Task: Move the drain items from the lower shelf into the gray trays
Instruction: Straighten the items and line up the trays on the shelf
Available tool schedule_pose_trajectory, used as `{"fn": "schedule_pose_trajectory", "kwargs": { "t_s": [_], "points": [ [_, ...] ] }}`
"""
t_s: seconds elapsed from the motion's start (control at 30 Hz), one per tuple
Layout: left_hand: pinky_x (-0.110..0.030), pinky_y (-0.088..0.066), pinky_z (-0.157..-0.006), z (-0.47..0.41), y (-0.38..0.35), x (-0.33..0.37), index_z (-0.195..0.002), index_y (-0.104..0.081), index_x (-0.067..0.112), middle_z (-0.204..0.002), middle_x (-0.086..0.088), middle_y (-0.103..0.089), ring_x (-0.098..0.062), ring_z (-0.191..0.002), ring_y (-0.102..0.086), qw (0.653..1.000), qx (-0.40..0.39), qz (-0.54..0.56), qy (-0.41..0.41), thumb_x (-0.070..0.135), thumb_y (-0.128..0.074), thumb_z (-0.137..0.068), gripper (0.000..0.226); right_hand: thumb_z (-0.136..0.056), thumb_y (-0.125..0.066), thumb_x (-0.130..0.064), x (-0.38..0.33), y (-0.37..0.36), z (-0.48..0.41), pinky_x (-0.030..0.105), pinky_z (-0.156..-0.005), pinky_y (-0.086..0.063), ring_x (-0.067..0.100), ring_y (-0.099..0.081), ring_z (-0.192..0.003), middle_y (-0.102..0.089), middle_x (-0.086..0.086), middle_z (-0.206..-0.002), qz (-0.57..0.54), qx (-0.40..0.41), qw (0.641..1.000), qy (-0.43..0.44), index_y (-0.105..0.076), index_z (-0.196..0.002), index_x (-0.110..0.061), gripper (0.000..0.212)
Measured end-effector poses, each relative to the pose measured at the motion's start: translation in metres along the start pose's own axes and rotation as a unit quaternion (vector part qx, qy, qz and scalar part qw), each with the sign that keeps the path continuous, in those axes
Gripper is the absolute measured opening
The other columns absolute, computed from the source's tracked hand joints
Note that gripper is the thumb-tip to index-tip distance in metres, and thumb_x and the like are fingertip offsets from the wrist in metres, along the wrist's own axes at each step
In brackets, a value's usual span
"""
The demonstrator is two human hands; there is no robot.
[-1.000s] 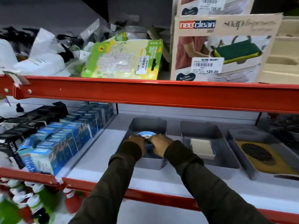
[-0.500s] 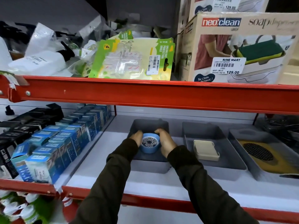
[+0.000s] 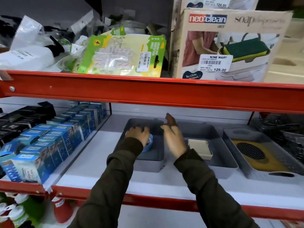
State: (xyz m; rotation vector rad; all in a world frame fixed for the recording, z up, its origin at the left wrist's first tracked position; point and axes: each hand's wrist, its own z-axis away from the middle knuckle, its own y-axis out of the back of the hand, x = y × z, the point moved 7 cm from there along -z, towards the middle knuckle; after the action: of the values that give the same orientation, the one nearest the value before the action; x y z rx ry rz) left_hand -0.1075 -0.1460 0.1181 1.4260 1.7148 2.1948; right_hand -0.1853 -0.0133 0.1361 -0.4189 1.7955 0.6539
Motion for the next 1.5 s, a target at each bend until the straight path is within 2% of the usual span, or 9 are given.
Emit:
{"fn": "schedule_pose_trajectory", "kwargs": {
  "t_s": [0.13, 0.3, 0.5, 0.73, 0.87, 1.03, 1.13, 1.27, 1.5],
  "points": [
    [-0.038, -0.048, -0.100, 0.021, -0.022, 0.068, -0.111, -0.066, 0.007, -0.115, -0.017, -0.068, -0.033, -0.108, -0.063, 0.993, -0.001, -0.036, -0.111, 0.039, -0.033, -0.100, 0.048, -0.101, -0.043, -0.013, 0.008, 0.082, 0.007, 0.028, -0.112, -0.032, 0.026, -0.044, -0.138, -0.045, 0.013, -0.152, 0.187, 0.026, 0.981, 0.040, -0.045, -0.145, -0.008, 0.044],
    [-0.040, -0.036, -0.112, 0.050, -0.092, 0.126, -0.136, -0.053, 0.011, -0.141, -0.013, -0.054, -0.032, -0.129, -0.051, 0.959, -0.087, -0.180, -0.200, 0.028, -0.043, -0.096, 0.044, -0.099, -0.045, -0.015, 0.053, 0.139, 0.015, 0.035, -0.112, -0.038, 0.031, -0.050, -0.133, -0.052, 0.017, -0.146, 0.405, -0.046, 0.913, -0.014, -0.050, -0.142, -0.005, 0.044],
    [-0.037, -0.044, -0.109, 0.060, -0.156, 0.135, -0.137, -0.053, 0.009, -0.136, -0.015, -0.058, -0.032, -0.125, -0.057, 0.952, -0.188, -0.202, -0.133, 0.026, -0.055, -0.095, 0.045, -0.100, -0.045, -0.034, 0.088, 0.142, 0.021, 0.035, -0.097, -0.052, 0.023, -0.068, -0.101, -0.072, 0.008, -0.111, 0.470, -0.125, 0.873, -0.039, -0.065, -0.115, -0.017, 0.030],
    [-0.037, -0.046, -0.107, 0.054, -0.162, 0.127, -0.137, -0.052, 0.010, -0.133, -0.014, -0.061, -0.030, -0.120, -0.060, 0.974, -0.181, -0.131, -0.047, 0.031, -0.052, -0.097, 0.046, -0.101, -0.042, -0.032, 0.095, 0.144, 0.017, 0.033, -0.102, -0.049, 0.021, -0.066, -0.103, -0.070, 0.009, -0.116, 0.412, -0.110, 0.903, -0.046, -0.064, -0.118, -0.016, 0.032],
    [-0.037, -0.037, -0.112, 0.053, -0.153, 0.128, -0.143, -0.043, 0.006, -0.146, -0.017, -0.047, -0.032, -0.134, -0.048, 0.989, -0.121, -0.080, -0.025, 0.023, -0.047, -0.098, 0.048, -0.100, -0.041, -0.026, 0.093, 0.163, 0.010, 0.039, -0.105, -0.038, 0.032, -0.050, -0.126, -0.049, 0.016, -0.143, 0.139, -0.012, 0.980, -0.145, -0.037, -0.146, -0.010, 0.048],
    [-0.035, -0.036, -0.112, 0.055, -0.151, 0.134, -0.143, -0.042, 0.003, -0.142, -0.021, -0.051, -0.033, -0.131, -0.049, 0.986, -0.167, -0.021, 0.022, 0.024, -0.036, -0.103, 0.046, -0.085, -0.053, -0.028, 0.106, 0.168, 0.012, 0.051, -0.109, -0.044, 0.040, -0.053, -0.118, -0.056, 0.023, -0.119, -0.089, 0.031, 0.948, -0.306, -0.052, -0.103, -0.012, 0.025],
    [-0.033, -0.036, -0.109, 0.056, -0.150, 0.134, -0.143, -0.044, 0.003, -0.144, -0.020, -0.050, -0.033, -0.132, -0.048, 0.985, -0.168, 0.005, 0.034, 0.020, -0.033, -0.103, 0.045, -0.082, -0.054, -0.029, 0.106, 0.165, 0.009, 0.049, -0.106, -0.046, 0.040, -0.055, -0.115, -0.059, 0.019, -0.110, -0.079, 0.025, 0.950, -0.301, -0.052, -0.095, -0.015, 0.019],
    [-0.031, -0.037, -0.108, 0.060, -0.149, 0.135, -0.145, -0.043, 0.003, -0.146, -0.019, -0.048, -0.032, -0.133, -0.048, 0.985, -0.168, 0.000, 0.041, 0.020, -0.033, -0.103, 0.046, -0.083, -0.056, -0.030, 0.106, 0.165, 0.009, 0.037, -0.081, -0.050, 0.028, -0.055, -0.085, -0.057, 0.012, -0.091, -0.042, 0.026, 0.951, -0.305, -0.052, -0.100, -0.013, 0.024],
    [-0.035, -0.041, -0.108, 0.063, -0.142, 0.148, -0.141, -0.044, 0.004, -0.139, -0.019, -0.052, -0.034, -0.126, -0.052, 0.992, -0.124, 0.020, 0.020, 0.023, -0.041, -0.100, 0.046, -0.095, -0.044, -0.021, 0.071, 0.196, 0.005, 0.042, -0.098, -0.042, 0.023, -0.049, -0.088, -0.049, 0.007, -0.087, -0.004, 0.031, 0.977, -0.211, -0.049, -0.077, -0.016, 0.020]
  ]
}}
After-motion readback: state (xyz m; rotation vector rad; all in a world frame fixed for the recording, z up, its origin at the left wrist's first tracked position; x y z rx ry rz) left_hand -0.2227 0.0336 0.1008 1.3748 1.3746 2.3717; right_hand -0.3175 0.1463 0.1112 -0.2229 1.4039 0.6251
